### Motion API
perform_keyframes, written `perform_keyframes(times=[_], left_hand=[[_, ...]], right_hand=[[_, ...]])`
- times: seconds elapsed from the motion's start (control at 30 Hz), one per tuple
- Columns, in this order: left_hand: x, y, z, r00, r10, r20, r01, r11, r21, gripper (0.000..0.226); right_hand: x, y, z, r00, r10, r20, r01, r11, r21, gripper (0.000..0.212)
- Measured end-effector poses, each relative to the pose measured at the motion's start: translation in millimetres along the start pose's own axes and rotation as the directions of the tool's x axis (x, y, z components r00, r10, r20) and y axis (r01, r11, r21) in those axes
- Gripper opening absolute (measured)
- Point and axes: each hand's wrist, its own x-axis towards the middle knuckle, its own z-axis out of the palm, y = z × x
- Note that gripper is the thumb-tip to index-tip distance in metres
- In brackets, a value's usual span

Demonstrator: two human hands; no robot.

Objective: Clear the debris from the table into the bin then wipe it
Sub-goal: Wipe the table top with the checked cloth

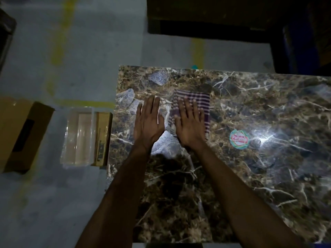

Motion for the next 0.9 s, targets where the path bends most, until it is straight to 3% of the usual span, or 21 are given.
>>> perform_keyframes(times=[0.2, 0.33, 0.47, 0.6, 0.7, 0.9], left_hand=[[0, -2, -3, 1.000, -0.010, -0.005, 0.010, 0.998, -0.057, 0.053], [1, -4, -2, 1.000, 0.000, -0.007, 0.000, 0.999, -0.043, 0.054], [1, -5, 2, 1.000, 0.000, -0.009, -0.001, 0.998, -0.064, 0.054], [0, -6, 1, 0.999, -0.001, -0.032, -0.003, 0.992, -0.122, 0.054], [1, -3, 0, 0.998, -0.014, -0.059, 0.006, 0.992, -0.125, 0.053], [2, -3, 2, 0.996, 0.002, -0.088, -0.010, 0.996, -0.085, 0.052]], right_hand=[[-32, 8, 5, 0.962, -0.256, 0.100, 0.262, 0.963, -0.061, 0.059], [-30, 34, -12, 0.985, -0.146, 0.095, 0.150, 0.988, -0.032, 0.059], [28, 6, -12, 0.999, -0.034, 0.036, 0.034, 0.999, 0.004, 0.059], [21, -17, -4, 0.982, -0.175, 0.071, 0.176, 0.984, -0.011, 0.059], [-11, 2, -4, 0.961, -0.256, 0.102, 0.261, 0.964, -0.038, 0.058], [36, 12, -16, 0.999, -0.026, 0.023, 0.026, 1.000, 0.001, 0.059]])
